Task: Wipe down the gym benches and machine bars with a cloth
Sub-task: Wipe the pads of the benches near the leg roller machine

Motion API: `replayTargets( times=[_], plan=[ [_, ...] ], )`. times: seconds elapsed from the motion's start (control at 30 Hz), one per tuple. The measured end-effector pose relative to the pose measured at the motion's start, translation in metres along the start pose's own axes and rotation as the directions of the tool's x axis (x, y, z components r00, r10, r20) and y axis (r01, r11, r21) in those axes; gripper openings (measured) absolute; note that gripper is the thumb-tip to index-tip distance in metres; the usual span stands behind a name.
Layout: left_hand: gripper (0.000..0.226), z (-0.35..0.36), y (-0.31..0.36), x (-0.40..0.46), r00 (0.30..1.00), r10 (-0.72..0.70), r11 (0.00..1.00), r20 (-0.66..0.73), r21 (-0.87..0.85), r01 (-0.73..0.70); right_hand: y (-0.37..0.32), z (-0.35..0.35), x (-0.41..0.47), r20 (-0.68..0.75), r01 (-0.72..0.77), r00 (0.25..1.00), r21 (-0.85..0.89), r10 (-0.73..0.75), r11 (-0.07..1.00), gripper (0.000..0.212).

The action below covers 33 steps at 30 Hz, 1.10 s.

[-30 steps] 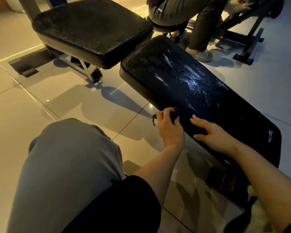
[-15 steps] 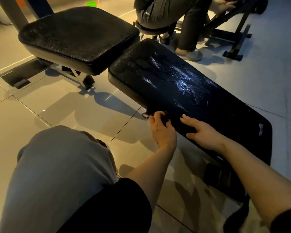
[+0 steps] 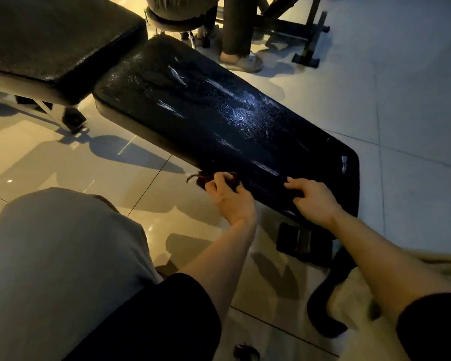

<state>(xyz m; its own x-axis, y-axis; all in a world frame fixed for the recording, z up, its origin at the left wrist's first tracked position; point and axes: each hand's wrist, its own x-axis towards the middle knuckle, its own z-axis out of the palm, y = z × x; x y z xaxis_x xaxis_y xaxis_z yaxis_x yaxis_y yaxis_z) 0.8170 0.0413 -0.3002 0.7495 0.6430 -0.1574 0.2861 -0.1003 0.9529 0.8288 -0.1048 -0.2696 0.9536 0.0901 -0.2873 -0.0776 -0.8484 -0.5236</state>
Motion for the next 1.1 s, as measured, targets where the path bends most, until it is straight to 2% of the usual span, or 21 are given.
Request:
replayTargets(
  times=[0.13,0.17,0.23,0.27,0.33,0.4,0.53,0.6,0.67,0.73,0.77,0.83,0.93,0.97,1.03,1.1],
  plan=[
    [0.019,0.015,-0.031,-0.037,0.967,-0.038,0.999,0.253,-0.026,0.046,0.009,-0.008,-0.003,0.033,0.022,0.999,0.048,-0.023,0.999,0.055],
    [0.020,0.016,-0.035,-0.042,0.963,-0.069,0.995,0.260,-0.048,0.084,0.014,-0.012,-0.003,-0.009,0.007,1.000,0.040,-0.006,0.999,0.051],
    [0.021,0.020,-0.040,-0.045,0.974,-0.147,0.984,0.172,-0.074,0.162,0.028,-0.016,-0.006,-0.113,-0.071,0.991,0.019,0.072,0.997,0.047],
    [0.023,0.024,-0.039,-0.046,0.977,-0.171,0.980,0.124,-0.083,0.182,0.035,-0.018,-0.007,-0.128,-0.108,0.986,0.007,0.108,0.994,0.048],
    [0.024,0.034,-0.037,-0.050,0.982,-0.162,0.982,0.098,-0.086,0.170,0.046,-0.015,-0.010,-0.060,-0.141,0.988,-0.009,0.140,0.990,0.054],
    [0.021,0.045,-0.039,-0.059,0.984,-0.129,0.988,0.125,-0.065,0.138,0.052,-0.012,-0.013,0.020,-0.131,0.991,-0.026,0.131,0.991,0.059],
    [0.018,0.067,-0.053,-0.087,0.946,-0.126,0.992,0.300,0.042,0.119,0.058,-0.012,-0.012,0.065,-0.087,0.994,-0.028,0.088,0.996,0.062],
    [0.018,0.071,-0.053,-0.098,0.966,-0.112,0.994,0.233,0.018,0.111,0.065,-0.014,-0.011,0.082,-0.091,0.993,0.013,0.090,0.996,0.063],
    [0.017,0.070,-0.044,-0.096,0.984,-0.164,0.983,0.072,-0.067,0.168,0.070,-0.015,-0.011,0.113,-0.082,0.990,0.030,0.078,0.996,0.064],
    [0.020,0.071,-0.033,-0.087,0.971,-0.235,0.959,-0.047,-0.172,0.223,0.075,-0.015,-0.010,0.141,-0.057,0.989,0.032,0.051,0.998,0.066],
    [0.023,0.074,-0.031,-0.084,0.968,-0.245,0.953,-0.057,-0.199,0.229,0.077,-0.014,-0.009,0.152,-0.043,0.988,0.030,0.038,0.999,0.067],
    [0.029,0.079,-0.032,-0.091,0.972,-0.234,0.957,0.037,-0.167,0.237,0.081,-0.013,-0.009,0.167,-0.017,0.986,0.021,0.014,1.000,0.069],
    [0.035,0.086,-0.053,-0.114,0.930,-0.233,0.962,0.286,-0.071,0.263,0.084,-0.014,-0.010,0.191,0.007,0.981,0.039,-0.014,0.999,0.070],
    [0.035,0.084,-0.058,-0.118,0.929,-0.228,0.963,0.290,-0.074,0.259,0.085,-0.014,-0.010,0.205,0.017,0.978,0.046,-0.026,0.999,0.071],
    [0.034,0.078,-0.059,-0.111,0.952,-0.269,0.946,0.147,-0.147,0.290,0.085,-0.015,-0.010,0.228,0.026,0.973,0.054,-0.037,0.998,0.072],
    [0.030,0.071,-0.050,-0.098,0.941,-0.337,0.917,-0.031,-0.238,0.321,0.085,-0.016,-0.009,0.238,0.037,0.970,0.043,-0.046,0.998,0.071]
  ],
)
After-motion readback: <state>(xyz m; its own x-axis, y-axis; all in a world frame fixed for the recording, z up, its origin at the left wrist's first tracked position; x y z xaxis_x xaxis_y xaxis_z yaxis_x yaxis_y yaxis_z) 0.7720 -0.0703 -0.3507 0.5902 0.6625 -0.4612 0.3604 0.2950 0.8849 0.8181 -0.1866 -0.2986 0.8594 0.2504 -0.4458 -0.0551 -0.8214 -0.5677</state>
